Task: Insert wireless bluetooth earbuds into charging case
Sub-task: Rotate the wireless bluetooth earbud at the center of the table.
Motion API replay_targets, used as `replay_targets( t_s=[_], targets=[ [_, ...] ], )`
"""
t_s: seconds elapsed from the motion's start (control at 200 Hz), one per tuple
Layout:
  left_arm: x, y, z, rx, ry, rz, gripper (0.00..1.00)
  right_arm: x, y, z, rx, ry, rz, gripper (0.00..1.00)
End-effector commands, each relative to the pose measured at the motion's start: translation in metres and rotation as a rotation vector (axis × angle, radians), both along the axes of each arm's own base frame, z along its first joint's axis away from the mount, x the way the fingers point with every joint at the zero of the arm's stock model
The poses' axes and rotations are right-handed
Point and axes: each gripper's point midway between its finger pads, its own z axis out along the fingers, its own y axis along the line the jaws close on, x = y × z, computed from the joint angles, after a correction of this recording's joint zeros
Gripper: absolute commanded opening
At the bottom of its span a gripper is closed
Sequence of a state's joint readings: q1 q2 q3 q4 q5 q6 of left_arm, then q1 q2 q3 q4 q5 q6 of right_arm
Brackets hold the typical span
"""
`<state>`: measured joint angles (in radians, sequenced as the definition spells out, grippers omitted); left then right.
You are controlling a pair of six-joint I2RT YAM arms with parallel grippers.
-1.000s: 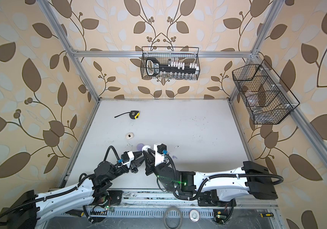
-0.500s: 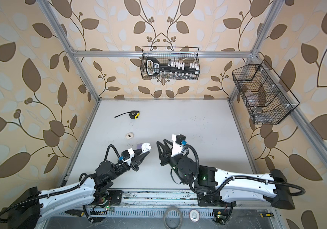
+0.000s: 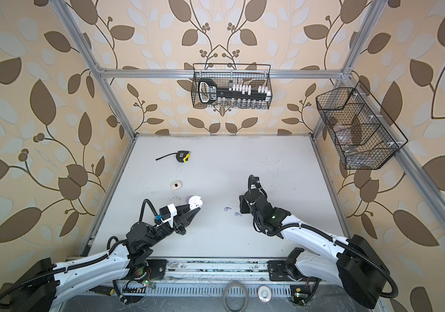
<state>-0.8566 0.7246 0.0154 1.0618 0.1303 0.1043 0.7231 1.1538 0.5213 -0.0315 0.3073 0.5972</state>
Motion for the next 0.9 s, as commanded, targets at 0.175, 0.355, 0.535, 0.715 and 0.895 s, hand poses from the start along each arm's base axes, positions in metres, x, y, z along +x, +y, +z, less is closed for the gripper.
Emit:
replay_targets(
  t_s=[0.175,0.355,0.535,0.715,0.895],
  targets=[
    [-0.003,-0.004,0.023,-0.012,-0.069,-0.019,0.0,-0.005,0.0,-0.042,-0.061,0.102,0.015,0.11],
    [-0.001,-0.009,0.02,0.004,-0.059,-0.028,0.0,-0.006,-0.001,-0.057,-0.081,0.133,0.011,0.03],
    [0.0,-0.01,0.018,0.011,-0.053,-0.024,0.0,-0.002,0.0,-0.071,-0.101,0.158,0.012,0.03],
    [0.0,-0.009,0.018,0.009,-0.054,-0.021,0.0,0.008,-0.008,-0.084,-0.114,0.184,-0.02,0.01],
    [-0.001,-0.008,0.02,0.003,-0.056,-0.026,0.0,0.019,-0.008,-0.092,-0.125,0.203,-0.03,0.0]
  ],
)
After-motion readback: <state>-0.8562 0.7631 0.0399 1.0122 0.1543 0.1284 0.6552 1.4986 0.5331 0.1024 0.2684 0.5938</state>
